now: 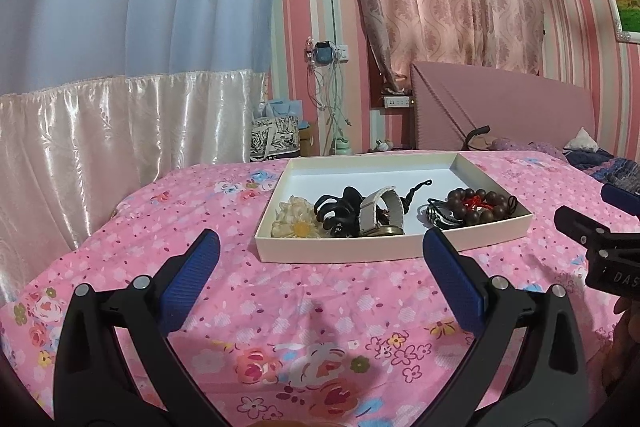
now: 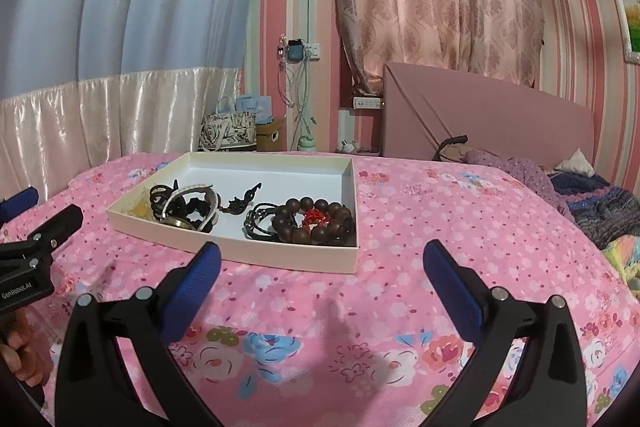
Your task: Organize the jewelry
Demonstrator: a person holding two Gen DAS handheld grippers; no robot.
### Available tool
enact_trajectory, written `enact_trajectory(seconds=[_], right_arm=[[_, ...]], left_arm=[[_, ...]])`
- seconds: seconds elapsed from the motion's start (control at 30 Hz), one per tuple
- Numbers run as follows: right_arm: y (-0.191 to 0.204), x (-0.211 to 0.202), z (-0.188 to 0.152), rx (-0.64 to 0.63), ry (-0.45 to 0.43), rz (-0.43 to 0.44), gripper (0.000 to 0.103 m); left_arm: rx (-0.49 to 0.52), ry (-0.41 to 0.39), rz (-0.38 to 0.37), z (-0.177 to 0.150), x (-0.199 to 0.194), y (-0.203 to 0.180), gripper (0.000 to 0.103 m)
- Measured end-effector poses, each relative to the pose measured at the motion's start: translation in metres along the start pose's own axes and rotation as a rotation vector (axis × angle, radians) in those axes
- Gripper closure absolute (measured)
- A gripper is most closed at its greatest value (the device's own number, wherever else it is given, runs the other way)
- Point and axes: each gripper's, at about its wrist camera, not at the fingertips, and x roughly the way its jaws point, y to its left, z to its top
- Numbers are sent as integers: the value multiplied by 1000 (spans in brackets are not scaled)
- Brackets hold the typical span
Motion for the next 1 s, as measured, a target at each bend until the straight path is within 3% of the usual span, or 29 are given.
enact_trajectory(seconds=[1.0], right_arm=[[-9, -1, 0, 31, -1, 7, 2]], left_arm=[[-25, 13, 12, 0, 3, 6, 3]])
